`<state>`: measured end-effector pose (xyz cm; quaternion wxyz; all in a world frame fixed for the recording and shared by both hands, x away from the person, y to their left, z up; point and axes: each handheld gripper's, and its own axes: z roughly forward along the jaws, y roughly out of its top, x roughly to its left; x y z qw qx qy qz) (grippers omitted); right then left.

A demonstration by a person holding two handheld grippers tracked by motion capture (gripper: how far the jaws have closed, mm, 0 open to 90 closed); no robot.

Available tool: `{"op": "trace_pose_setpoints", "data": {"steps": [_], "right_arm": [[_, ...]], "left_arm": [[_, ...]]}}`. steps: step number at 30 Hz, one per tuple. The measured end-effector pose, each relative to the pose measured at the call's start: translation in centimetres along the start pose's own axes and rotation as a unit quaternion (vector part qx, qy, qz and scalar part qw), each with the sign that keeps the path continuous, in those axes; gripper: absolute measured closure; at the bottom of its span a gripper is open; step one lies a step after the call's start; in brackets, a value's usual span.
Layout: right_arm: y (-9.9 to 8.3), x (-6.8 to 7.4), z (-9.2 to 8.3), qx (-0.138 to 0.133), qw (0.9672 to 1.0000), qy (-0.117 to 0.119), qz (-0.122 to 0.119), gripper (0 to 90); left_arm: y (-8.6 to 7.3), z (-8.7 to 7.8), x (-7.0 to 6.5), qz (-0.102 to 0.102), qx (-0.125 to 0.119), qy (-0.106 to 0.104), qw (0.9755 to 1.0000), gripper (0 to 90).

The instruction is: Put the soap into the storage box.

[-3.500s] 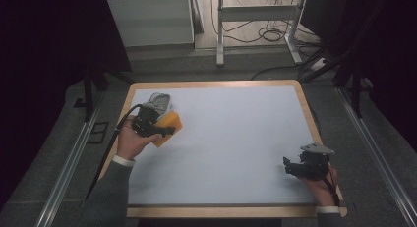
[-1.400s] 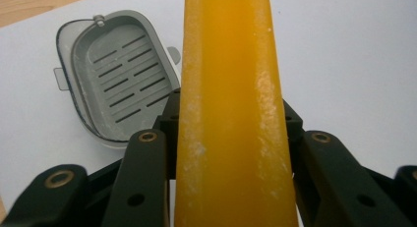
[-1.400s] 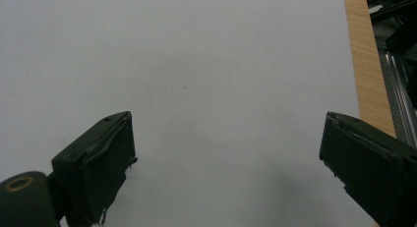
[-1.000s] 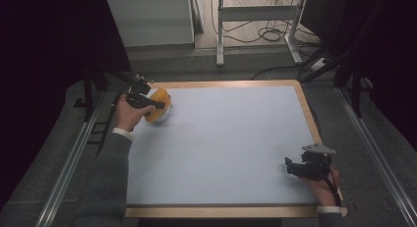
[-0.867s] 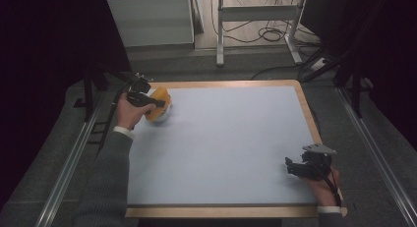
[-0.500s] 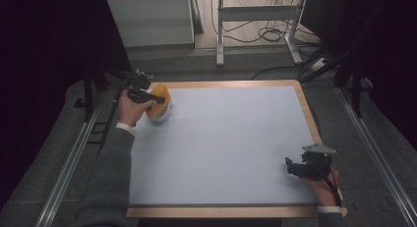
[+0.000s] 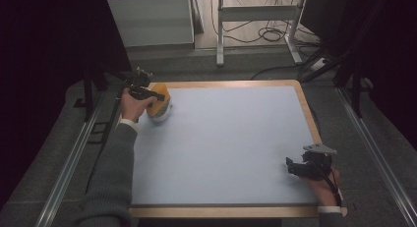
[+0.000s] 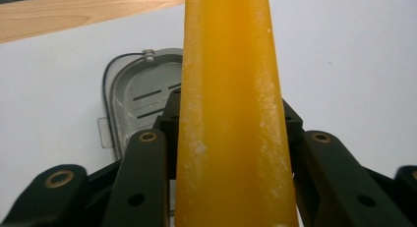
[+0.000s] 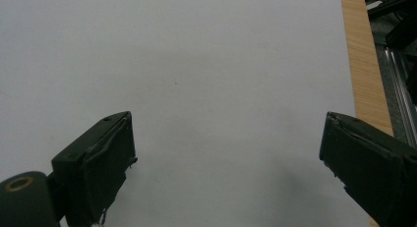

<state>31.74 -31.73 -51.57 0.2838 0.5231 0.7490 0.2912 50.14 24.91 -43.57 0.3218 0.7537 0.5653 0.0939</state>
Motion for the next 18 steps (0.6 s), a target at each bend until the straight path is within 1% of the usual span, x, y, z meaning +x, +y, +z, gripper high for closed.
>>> {"op": "trace_pose_setpoints", "data": {"steps": [2, 4, 6, 7, 8, 11, 15, 18], "right_arm": [[0.0, 0.0, 0.0, 0.001, 1.0000, 0.000, 0.001, 6.8], [0.0, 0.0, 0.0, 0.001, 1.0000, 0.001, 0.002, 6.7], [-0.1, -0.1, 0.1, 0.002, 1.0000, 0.001, 0.001, 6.7], [-0.1, -0.1, 0.1, 0.002, 1.0000, 0.001, 0.001, 6.7], [-0.1, -0.1, 0.1, 0.002, 1.0000, 0.001, 0.000, 6.7], [-0.1, -0.2, 0.1, 0.001, 1.0000, 0.001, 0.000, 6.7], [-0.2, -0.2, 0.2, 0.003, 1.0000, 0.001, 0.002, 6.7], [-0.2, -0.3, 0.2, 0.004, 1.0000, 0.001, 0.003, 6.7]], "left_arm": [[0.2, 0.5, 0.4, -0.010, 0.004, -0.002, 0.9999, 61.3], [0.2, 0.8, 0.6, -0.011, 0.005, -0.003, 0.9999, 61.3], [0.3, 1.3, 0.9, -0.018, 0.005, 0.003, 0.9998, 61.3], [0.3, 1.3, 0.9, -0.018, 0.005, 0.003, 0.9998, 61.3], [0.3, 1.8, 1.1, -0.023, 0.004, 0.009, 0.9997, 61.3], [0.3, 2.2, 1.2, -0.029, 0.001, 0.013, 0.9995, 61.3], [0.4, 2.9, 1.3, -0.042, -0.007, 0.013, 0.9990, 61.3], [0.3, 3.3, 1.4, -0.053, -0.012, 0.020, 0.9983, 61.3]]}}
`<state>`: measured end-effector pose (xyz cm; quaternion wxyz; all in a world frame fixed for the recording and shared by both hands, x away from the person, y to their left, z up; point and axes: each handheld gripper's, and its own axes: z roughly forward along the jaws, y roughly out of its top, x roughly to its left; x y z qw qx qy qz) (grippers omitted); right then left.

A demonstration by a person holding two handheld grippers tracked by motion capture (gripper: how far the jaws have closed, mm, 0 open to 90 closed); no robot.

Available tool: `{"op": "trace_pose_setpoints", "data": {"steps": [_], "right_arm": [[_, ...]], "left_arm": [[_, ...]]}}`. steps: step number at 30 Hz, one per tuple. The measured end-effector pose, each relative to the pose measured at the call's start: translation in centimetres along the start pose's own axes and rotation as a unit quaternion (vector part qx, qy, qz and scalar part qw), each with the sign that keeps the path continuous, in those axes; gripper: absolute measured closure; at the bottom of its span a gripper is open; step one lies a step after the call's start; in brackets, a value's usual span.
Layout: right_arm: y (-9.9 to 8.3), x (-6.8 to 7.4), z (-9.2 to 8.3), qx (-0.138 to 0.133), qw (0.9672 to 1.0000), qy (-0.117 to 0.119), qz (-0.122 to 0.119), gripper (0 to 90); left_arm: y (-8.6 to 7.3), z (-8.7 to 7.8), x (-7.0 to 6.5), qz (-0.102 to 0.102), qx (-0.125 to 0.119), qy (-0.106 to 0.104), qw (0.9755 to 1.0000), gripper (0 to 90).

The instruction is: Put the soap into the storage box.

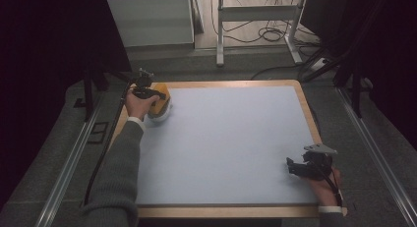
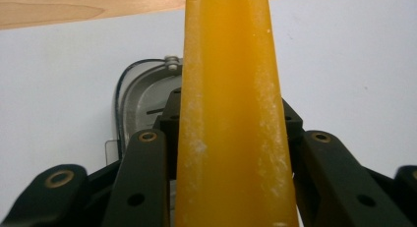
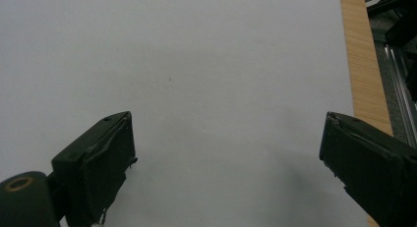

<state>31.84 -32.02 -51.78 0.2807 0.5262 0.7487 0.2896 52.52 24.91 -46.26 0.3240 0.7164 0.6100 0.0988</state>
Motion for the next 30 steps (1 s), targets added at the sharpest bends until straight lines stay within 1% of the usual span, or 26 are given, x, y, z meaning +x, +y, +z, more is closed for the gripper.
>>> {"op": "trace_pose_setpoints", "data": {"steps": [1, 6, 10, 11, 12, 14, 15, 16, 17, 19, 20, 21, 24, 26, 27, 28, 30], "right_arm": [[0.0, 0.0, 0.0, 0.000, 1.0000, 0.000, 0.000, 6.7], [-0.1, -0.1, 0.0, 0.000, 1.0000, -0.001, 0.000, 6.7], [-0.1, 0.0, 0.0, 0.001, 1.0000, 0.000, -0.001, 6.7], [-0.1, 0.0, 0.0, 0.001, 1.0000, 0.000, -0.001, 6.7], [-0.1, 0.0, 0.0, 0.001, 1.0000, 0.000, -0.001, 6.7], [-0.1, 0.0, 0.1, 0.002, 1.0000, -0.002, -0.001, 6.7], [-0.1, 0.0, 0.1, 0.003, 1.0000, -0.003, -0.002, 6.7], [-0.1, 0.0, 0.1, 0.003, 1.0000, -0.002, -0.002, 6.7], [-0.1, 0.0, 0.1, 0.003, 1.0000, 0.000, -0.004, 6.7], [-0.1, 0.1, 0.1, 0.003, 1.0000, 0.000, -0.004, 6.7], [-0.1, 0.1, 0.1, 0.003, 1.0000, 0.000, -0.004, 6.7], [-0.1, 0.1, 0.1, 0.003, 1.0000, -0.001, -0.005, 6.7], [-0.1, 0.0, 0.1, 0.003, 1.0000, -0.001, -0.004, 6.7], [-0.1, 0.0, 0.1, 0.003, 1.0000, -0.001, -0.004, 6.7], [-0.1, 0.1, 0.1, 0.003, 1.0000, -0.001, -0.004, 6.7], [-0.1, 0.1, 0.1, 0.003, 1.0000, -0.001, -0.005, 6.7], [-0.1, 0.1, 0.2, 0.004, 1.0000, -0.001, -0.004, 6.7]], "left_arm": [[0.0, 0.0, 0.1, 0.002, 0.002, 0.001, 1.0000, 61.3], [-0.2, 0.4, 0.5, -0.007, 0.007, 0.003, 0.9999, 61.3], [-0.6, 1.1, 0.9, -0.010, 0.014, 0.012, 0.9998, 61.0], [-0.7, 1.1, 1.0, -0.016, 0.009, 0.009, 0.9998, 60.8], [-0.7, 1.1, 1.1, -0.017, 0.006, 0.006, 0.9998, 60.4], [-0.7, 0.7, 1.0, -0.019, -0.006, 0.013, 0.9997, 55.7], [-0.6, 0.6, 1.0, -0.014, 0.002, 0.015, 0.9998, 50.9], [-0.6, 0.6, 0.8, -0.012, 0.003, 0.020, 0.9997, 46.2], [-0.6, 0.5, 0.9, -0.005, 0.004, 0.023, 0.9997, 44.4], [-0.7, 0.3, 0.9, -0.007, 0.004, 0.022, 0.9997, 39.9], [-0.8, 0.2, 0.9, -0.006, 0.004, 0.027, 0.9996, 37.1], [-0.9, 0.0, 0.8, 0.000, 0.002, 0.034, 0.9994, 35.8], [-0.9, -0.5, 0.8, 0.011, 0.003, 0.043, 0.9990, 30.1], [-0.9, -1.0, 0.9, 0.015, 0.001, 0.047, 0.9988, 27.0], [-0.9, -1.3, 0.9, 0.014, 0.000, 0.049, 0.9987, 25.3], [-0.9, -1.6, 1.0, 0.014, -0.003, 0.048, 0.9988, 23.7], [-1.0, -2.3, 1.1, 0.014, -0.020, 0.045, 0.9987, 22.1]]}}
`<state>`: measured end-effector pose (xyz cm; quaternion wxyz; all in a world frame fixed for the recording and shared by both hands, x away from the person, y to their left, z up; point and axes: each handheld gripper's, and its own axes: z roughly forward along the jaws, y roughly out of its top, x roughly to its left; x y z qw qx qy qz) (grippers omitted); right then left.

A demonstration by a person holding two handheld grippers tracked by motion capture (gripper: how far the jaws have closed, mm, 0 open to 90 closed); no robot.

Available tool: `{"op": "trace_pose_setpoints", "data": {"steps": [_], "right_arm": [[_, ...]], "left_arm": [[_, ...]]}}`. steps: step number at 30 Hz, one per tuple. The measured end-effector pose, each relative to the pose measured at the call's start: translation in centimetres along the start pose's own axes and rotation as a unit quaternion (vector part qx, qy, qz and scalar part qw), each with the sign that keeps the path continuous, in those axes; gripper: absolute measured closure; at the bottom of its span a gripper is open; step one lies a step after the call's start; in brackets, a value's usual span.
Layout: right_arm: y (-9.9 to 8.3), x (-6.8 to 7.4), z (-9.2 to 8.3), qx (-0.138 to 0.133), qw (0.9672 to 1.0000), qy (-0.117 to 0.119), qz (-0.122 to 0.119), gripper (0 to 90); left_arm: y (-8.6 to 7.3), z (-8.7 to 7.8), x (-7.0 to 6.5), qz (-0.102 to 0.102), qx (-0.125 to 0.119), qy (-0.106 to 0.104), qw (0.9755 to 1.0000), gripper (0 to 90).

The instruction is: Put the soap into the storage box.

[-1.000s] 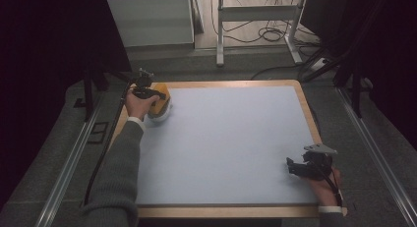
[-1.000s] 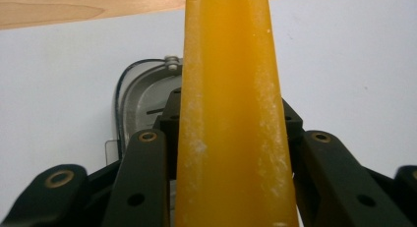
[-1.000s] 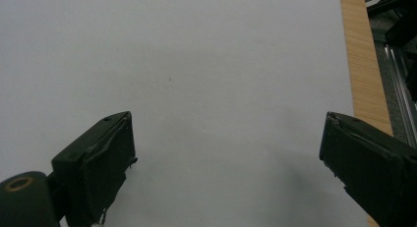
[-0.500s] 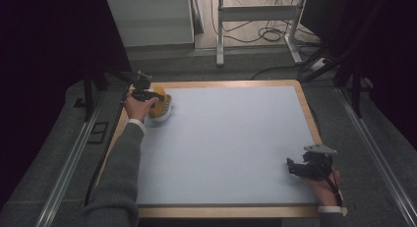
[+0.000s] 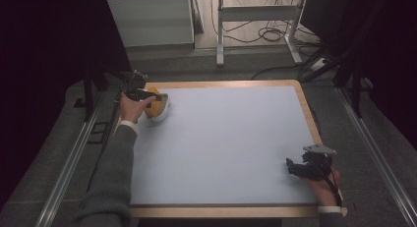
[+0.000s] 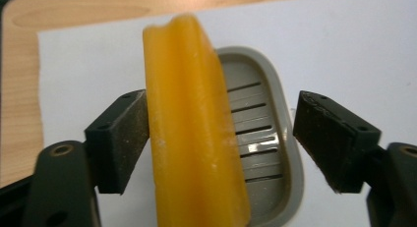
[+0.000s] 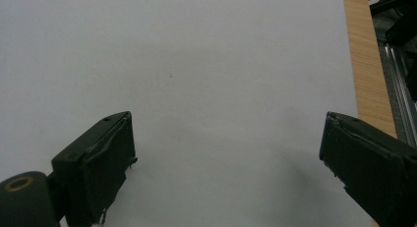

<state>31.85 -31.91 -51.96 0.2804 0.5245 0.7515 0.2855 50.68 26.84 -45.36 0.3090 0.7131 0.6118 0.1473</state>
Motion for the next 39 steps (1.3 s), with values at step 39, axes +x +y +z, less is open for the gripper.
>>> {"op": "trace_pose_setpoints", "data": {"steps": [39], "right_arm": [[0.3, 0.3, -0.4, -0.009, 1.0000, -0.001, -0.003, 6.7]], "left_arm": [[-15.5, -6.6, -4.9, 0.099, -0.071, -0.133, 0.9836, 23.6]]}}
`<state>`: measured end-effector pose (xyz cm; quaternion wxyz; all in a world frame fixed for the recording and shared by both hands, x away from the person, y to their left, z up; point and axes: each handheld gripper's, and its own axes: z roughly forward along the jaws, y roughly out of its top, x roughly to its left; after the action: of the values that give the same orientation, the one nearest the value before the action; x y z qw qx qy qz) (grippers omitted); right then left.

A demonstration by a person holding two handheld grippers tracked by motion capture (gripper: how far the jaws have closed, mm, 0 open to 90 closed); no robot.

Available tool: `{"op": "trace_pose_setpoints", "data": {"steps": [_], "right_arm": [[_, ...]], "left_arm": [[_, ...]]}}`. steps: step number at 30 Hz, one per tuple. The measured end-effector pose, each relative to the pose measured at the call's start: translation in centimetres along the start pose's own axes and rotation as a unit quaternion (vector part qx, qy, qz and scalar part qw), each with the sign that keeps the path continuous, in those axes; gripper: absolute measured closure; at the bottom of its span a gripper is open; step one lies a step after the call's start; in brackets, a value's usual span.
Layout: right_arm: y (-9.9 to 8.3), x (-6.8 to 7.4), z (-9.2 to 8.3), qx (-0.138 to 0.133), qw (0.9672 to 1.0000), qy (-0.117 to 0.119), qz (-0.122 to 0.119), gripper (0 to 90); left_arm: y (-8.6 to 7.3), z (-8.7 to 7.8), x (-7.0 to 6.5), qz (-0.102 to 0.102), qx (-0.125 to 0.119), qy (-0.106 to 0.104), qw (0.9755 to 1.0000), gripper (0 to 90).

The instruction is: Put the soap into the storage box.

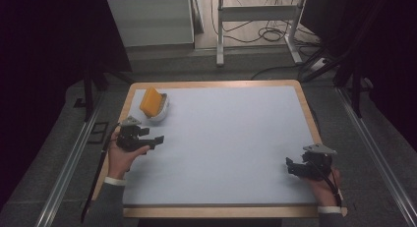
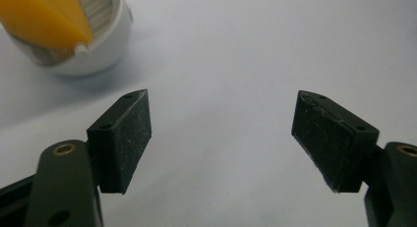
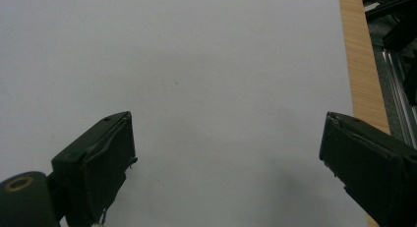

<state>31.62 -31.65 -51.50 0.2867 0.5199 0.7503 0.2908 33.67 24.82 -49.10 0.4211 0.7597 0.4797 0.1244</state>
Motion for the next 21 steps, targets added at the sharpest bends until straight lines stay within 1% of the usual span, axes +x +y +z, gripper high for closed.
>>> {"op": "trace_pose_setpoints", "data": {"steps": [2, 5, 7, 9, 10, 11, 14, 16, 19, 21], "right_arm": [[0.0, 0.0, 0.0, 0.000, 1.0000, 0.000, 0.001, 6.7], [0.0, 0.1, 0.0, 0.000, 1.0000, -0.002, 0.001, 6.7], [0.0, 0.1, 0.0, 0.000, 1.0000, -0.001, 0.001, 6.7], [0.0, 0.1, 0.0, -0.001, 1.0000, 0.000, 0.001, 6.7], [0.0, 0.1, 0.0, -0.001, 1.0000, 0.000, 0.000, 6.7], [0.0, 0.1, 0.0, -0.001, 1.0000, 0.000, 0.000, 6.7], [0.1, 0.1, -0.1, -0.001, 1.0000, 0.000, -0.001, 6.7], [0.1, 0.1, -0.1, -0.002, 1.0000, 0.000, -0.001, 6.7], [0.1, 0.1, -0.1, -0.002, 1.0000, 0.000, -0.002, 6.7], [0.1, 0.1, -0.1, -0.002, 1.0000, 0.000, -0.002, 6.7]], "left_arm": [[-0.7, 0.1, -0.4, 0.000, 0.002, -0.006, 1.0000, 23.7], [-1.6, 0.2, -0.9, 0.007, 0.004, 0.005, 1.0000, 23.5], [-2.2, 0.2, -1.2, 0.004, 0.002, 0.002, 1.0000, 23.4], [-2.5, 0.5, -1.3, 0.010, 0.013, 0.006, 0.9998, 23.3], [-2.6, 0.6, -1.3, 0.014, 0.018, 0.008, 0.9997, 23.1], [-2.7, 0.6, -1.4, 0.015, 0.017, 0.010, 0.9997, 23.0], [-2.8, 0.6, -1.5, 0.009, 0.014, 0.000, 0.9999, 23.2], [-2.7, 0.6, -1.5, 0.007, 0.012, 0.004, 0.9999, 23.2], [-2.7, 0.6, -1.6, 0.005, 0.014, 0.000, 0.9999, 23.2], [-2.7, 0.7, -1.6, 0.007, 0.015, 0.001, 0.9999, 22.8]]}}
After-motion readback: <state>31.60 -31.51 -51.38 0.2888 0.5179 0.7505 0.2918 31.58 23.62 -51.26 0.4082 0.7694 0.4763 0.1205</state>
